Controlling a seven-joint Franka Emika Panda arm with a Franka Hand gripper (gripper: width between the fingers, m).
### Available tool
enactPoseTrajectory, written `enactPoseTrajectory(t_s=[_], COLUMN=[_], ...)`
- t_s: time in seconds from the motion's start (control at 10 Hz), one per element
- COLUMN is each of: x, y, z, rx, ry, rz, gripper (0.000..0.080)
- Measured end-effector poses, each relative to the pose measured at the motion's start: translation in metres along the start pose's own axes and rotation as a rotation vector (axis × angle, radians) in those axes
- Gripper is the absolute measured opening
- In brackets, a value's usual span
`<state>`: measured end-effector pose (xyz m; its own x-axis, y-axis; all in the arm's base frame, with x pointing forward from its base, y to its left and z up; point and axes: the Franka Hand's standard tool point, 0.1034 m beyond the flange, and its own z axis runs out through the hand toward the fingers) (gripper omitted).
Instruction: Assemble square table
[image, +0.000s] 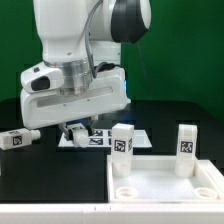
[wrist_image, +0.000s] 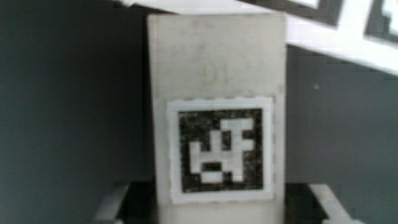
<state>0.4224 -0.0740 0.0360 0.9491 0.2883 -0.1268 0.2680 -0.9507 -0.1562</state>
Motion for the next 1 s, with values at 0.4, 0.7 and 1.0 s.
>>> enactPoseTrajectory(t_s=[0.4,0.7,1.0], x=[0.001,0.005,0.003], y=[0.009,0.012,0.02], z=[-0.003,-0.002,-0.005], rx=[-0.014,-0.016,-0.044], ry=[0.013,-0.005,-0.016], rz=[-0.396,-0.728,-0.968], gripper=[0.0284,0.0285,0.0285])
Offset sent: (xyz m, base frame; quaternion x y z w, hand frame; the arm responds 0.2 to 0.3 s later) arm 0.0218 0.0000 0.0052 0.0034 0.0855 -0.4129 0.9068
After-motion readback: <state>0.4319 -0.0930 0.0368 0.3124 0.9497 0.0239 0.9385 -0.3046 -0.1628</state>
